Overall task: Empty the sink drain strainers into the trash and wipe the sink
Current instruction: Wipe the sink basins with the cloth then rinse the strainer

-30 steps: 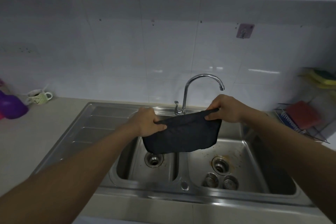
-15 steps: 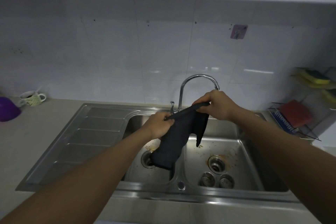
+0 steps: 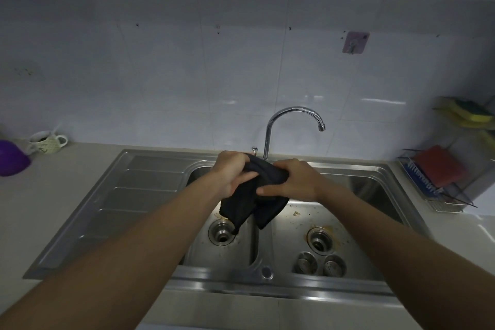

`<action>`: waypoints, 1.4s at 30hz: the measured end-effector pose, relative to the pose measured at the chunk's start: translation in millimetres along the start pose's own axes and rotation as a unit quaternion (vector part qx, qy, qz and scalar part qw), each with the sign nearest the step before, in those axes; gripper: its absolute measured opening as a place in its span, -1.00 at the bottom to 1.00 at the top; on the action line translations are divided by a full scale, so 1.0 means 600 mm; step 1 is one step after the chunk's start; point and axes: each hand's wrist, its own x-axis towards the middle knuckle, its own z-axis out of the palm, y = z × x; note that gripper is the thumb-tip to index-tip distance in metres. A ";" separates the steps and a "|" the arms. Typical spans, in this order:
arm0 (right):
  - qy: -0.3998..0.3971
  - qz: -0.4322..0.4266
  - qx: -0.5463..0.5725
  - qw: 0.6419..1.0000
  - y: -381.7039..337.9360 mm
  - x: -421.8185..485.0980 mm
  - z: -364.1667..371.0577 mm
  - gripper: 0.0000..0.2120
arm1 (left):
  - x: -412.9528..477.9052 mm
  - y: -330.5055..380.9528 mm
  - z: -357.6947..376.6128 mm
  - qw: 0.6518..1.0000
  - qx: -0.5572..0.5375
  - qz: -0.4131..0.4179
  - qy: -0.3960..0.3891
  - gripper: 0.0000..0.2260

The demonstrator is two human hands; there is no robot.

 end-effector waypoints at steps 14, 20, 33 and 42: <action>-0.179 -0.048 -0.015 0.982 0.012 0.152 0.006 -0.82 | 0.073 0.022 -0.087 0.941 0.329 0.016 0.077 -0.85; -0.168 -0.090 -0.050 0.980 0.003 0.213 0.056 -0.73 | 0.087 0.018 -0.153 0.834 0.543 0.063 0.068 -0.82; 0.038 -0.220 0.009 0.975 -0.132 0.307 0.238 -0.63 | 0.123 0.020 -0.392 0.778 0.569 0.241 0.111 -0.73; -0.195 -0.019 0.041 0.980 -0.056 0.244 0.551 -0.76 | 0.097 -0.212 -0.593 0.764 0.638 0.033 -0.086 -0.77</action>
